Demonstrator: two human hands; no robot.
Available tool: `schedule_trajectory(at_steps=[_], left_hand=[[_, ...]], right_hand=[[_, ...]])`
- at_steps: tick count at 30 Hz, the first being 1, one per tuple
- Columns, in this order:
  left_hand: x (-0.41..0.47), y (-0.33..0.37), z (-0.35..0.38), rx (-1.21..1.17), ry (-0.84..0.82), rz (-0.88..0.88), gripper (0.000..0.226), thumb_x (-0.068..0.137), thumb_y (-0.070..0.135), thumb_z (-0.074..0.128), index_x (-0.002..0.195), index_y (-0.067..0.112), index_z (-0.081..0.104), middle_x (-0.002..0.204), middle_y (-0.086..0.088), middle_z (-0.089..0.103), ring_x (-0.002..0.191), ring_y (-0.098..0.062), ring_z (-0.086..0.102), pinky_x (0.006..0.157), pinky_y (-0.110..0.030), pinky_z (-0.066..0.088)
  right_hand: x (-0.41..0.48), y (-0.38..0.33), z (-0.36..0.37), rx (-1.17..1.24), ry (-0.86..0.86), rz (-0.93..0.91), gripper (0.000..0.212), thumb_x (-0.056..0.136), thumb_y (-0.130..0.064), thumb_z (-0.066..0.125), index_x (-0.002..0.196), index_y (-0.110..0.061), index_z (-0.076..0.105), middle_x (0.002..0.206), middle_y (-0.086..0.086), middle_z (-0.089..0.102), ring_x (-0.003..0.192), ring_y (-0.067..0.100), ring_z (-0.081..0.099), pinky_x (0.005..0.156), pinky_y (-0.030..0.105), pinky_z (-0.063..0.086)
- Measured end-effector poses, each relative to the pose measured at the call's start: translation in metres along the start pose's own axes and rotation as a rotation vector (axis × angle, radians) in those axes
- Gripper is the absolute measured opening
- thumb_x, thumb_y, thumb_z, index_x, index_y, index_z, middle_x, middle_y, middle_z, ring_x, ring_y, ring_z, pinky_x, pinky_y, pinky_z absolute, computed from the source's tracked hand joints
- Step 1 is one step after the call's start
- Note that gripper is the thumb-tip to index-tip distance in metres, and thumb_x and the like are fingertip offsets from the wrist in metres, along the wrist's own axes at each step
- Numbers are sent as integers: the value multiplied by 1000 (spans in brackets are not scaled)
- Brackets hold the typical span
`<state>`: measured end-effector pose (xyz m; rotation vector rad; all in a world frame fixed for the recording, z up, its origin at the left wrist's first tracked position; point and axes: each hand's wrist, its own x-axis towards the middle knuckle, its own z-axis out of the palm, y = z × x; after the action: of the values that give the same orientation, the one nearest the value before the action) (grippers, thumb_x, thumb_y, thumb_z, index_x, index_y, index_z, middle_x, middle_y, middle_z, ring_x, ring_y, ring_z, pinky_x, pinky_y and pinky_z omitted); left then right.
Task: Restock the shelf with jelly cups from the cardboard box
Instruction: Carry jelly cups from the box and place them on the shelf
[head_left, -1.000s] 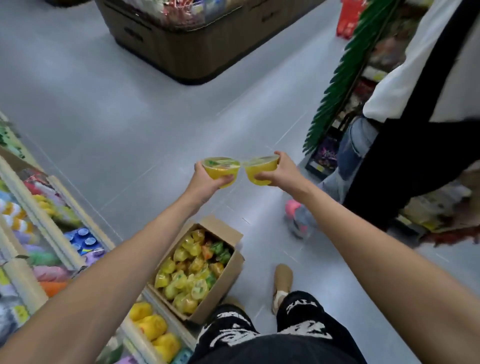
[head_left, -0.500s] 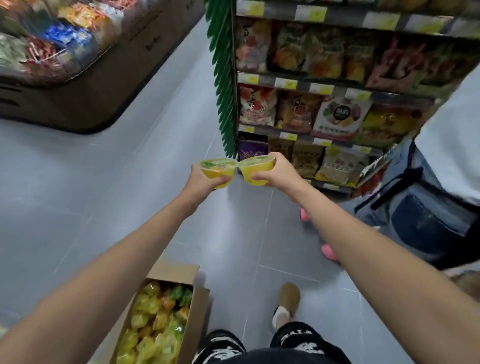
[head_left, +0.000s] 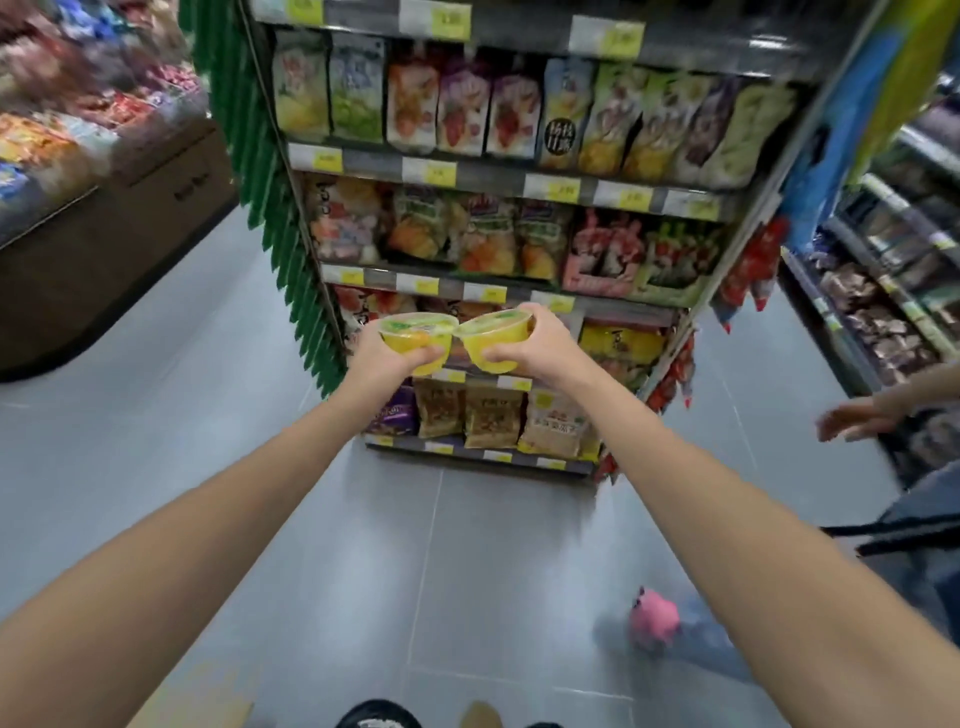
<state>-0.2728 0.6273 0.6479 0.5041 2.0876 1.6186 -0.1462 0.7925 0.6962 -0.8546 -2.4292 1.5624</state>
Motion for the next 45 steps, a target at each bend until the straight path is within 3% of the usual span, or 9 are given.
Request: schedule_trajectory(at_steps=[4,8,13,17,21,24,30,40,45], left_hand=[[35,40,26,15,48,12,87,70,40,83,138,15,34,129,1,50,116,-19,51,98,-38,45],[69,86,39,-2,15,98,79,74,32,81,137,13,37,126,3,52,115,-16,52,93,-31,45],[122,148,48,-14,-7,217,78,73,37,81,137,15,42,128,2,56,115,-16,54,92,-29,44],[163,200,51,-28,0,341,73,75,31,79,136,13,42,124,2,57,110,-12,56,74,-14,43],[201,243,55,-7,4,398,71,75,35,79,134,14,44,122,1,58,109,-14,56,83,-24,49],[224,269,59,3,-30,477,64,79,28,77,132,12,46,112,5,58,96,-5,56,67,-9,45],[260,308,79,51,-24,603,73,75,30,80,135,14,42,121,4,55,110,-10,52,90,-21,39],[300,343,125,41,38,614,68,74,32,81,128,11,45,118,1,57,108,-14,55,87,-23,41],[316,342,142,75,77,597,68,71,36,82,125,13,49,119,0,60,108,-16,57,90,-29,47]], right_hand=[[21,-16,-42,-6,77,-45,86,79,-23,78,147,-12,26,142,8,40,120,24,47,84,34,48],[46,-40,-77,1,158,-108,87,77,-23,79,146,-11,28,138,6,43,108,15,47,76,23,46],[88,-78,-121,69,251,-192,79,76,-18,79,141,-9,36,131,8,49,114,22,52,78,28,48],[122,-114,-151,114,335,-266,77,75,-17,79,139,-9,36,125,6,51,105,19,55,77,29,55],[160,-141,-179,111,422,-314,84,71,-21,82,141,-9,37,127,9,53,108,23,58,80,37,57],[182,-155,-199,113,472,-347,80,72,-18,81,139,-9,38,125,9,54,109,24,57,87,42,55],[212,-167,-234,177,549,-380,76,76,-13,79,139,-8,37,112,2,53,98,18,58,67,24,54],[254,-176,-291,146,612,-407,68,71,-17,83,128,-7,48,119,8,59,106,21,60,69,25,56],[268,-171,-314,223,599,-385,72,61,-28,87,118,-7,49,119,8,61,109,26,60,90,45,54]])
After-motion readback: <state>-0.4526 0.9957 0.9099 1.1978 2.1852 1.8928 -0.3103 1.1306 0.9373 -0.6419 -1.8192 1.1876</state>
